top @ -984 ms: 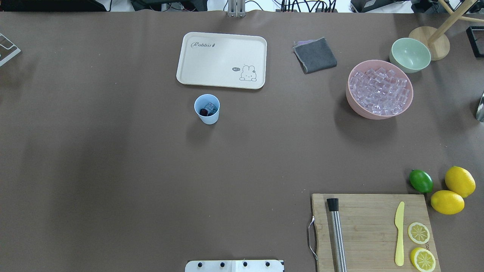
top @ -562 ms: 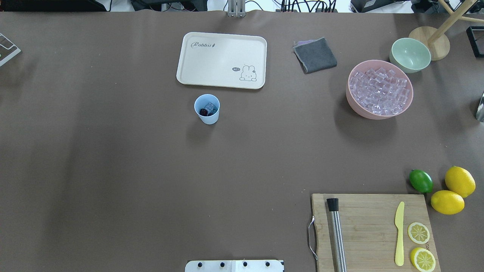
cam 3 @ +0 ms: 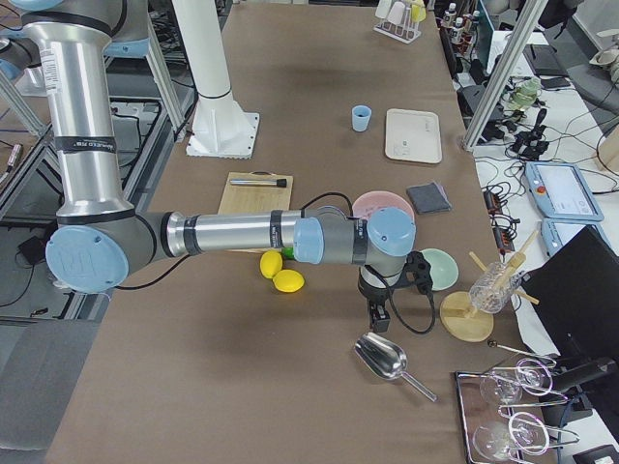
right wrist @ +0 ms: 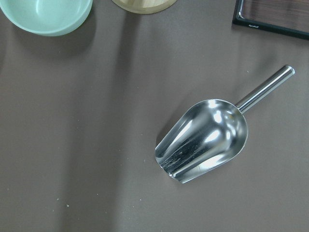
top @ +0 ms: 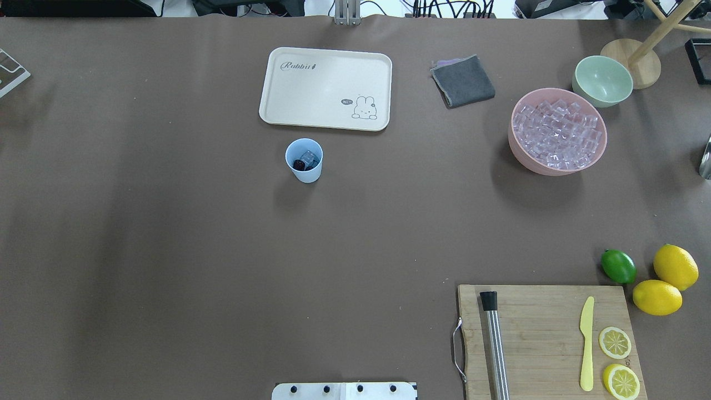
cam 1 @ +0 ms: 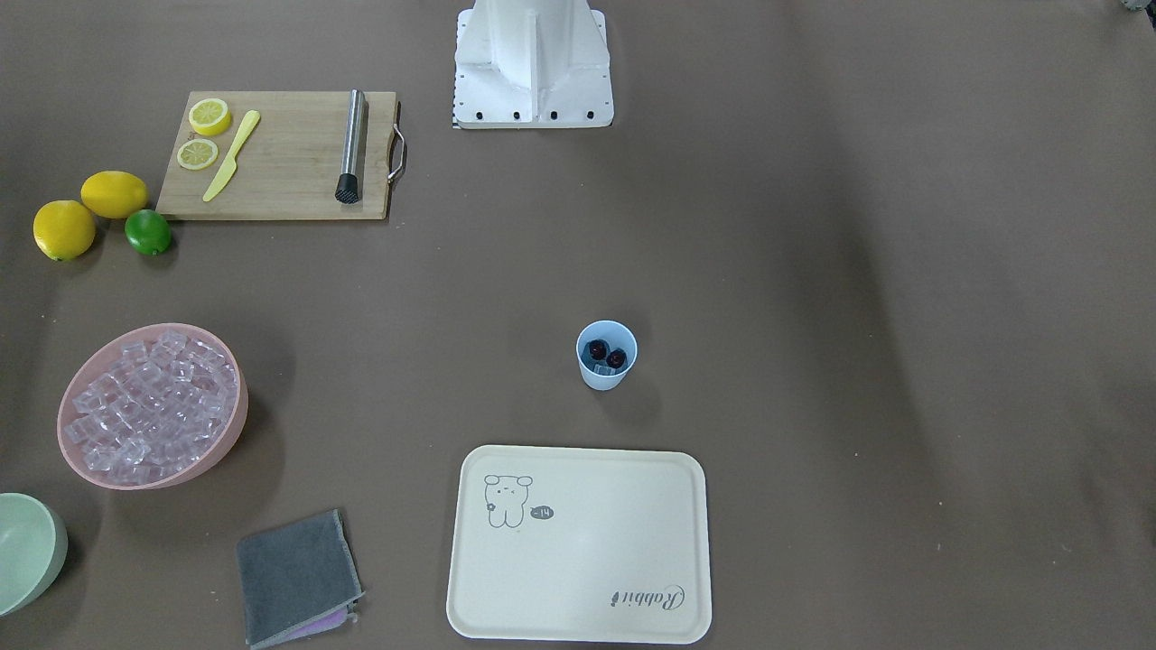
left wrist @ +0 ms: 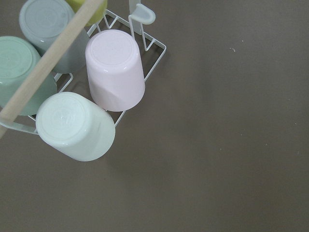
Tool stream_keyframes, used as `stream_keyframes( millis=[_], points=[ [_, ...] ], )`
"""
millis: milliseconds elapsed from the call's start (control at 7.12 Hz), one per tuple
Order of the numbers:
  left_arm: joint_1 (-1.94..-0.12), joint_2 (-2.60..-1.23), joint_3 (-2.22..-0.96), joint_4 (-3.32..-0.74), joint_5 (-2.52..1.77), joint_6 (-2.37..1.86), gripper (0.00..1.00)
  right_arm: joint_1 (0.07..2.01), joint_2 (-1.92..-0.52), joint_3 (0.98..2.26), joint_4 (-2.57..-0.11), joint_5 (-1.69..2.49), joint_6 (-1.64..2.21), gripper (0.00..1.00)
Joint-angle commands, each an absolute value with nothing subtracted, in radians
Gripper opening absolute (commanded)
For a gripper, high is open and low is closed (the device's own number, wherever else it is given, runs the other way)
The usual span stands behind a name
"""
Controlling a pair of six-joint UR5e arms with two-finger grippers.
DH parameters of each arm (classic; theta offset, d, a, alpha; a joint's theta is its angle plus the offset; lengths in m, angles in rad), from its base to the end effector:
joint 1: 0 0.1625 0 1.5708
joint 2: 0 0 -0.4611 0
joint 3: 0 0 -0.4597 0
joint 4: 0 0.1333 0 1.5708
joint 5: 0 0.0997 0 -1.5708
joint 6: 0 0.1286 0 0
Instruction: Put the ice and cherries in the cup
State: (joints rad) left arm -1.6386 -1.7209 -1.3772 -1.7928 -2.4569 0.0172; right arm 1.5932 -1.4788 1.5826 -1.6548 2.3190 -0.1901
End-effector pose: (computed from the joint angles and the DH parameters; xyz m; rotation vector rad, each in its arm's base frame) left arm -0.0770 -0.6370 0.7007 0.2040 0.8756 0.0319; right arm 0.0593 -0.6000 0.6663 0.0982 -0.7429 -0.1672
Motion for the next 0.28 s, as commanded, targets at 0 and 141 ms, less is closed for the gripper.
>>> stream_keyframes(
  millis=[0, 141],
  points=[
    [-1.638, -1.718, -1.378, -1.793, -2.457, 0.012, 0.98, 1.592, -1.479, 1.575, -1.654, 2.318, -0.189, 0.99],
    [-1.641, -1.717, -1.388, -1.789, -2.46, 0.012, 0.98, 1.592, -1.479, 1.577, -1.654, 2.318, -0.189, 0.99]
  ],
)
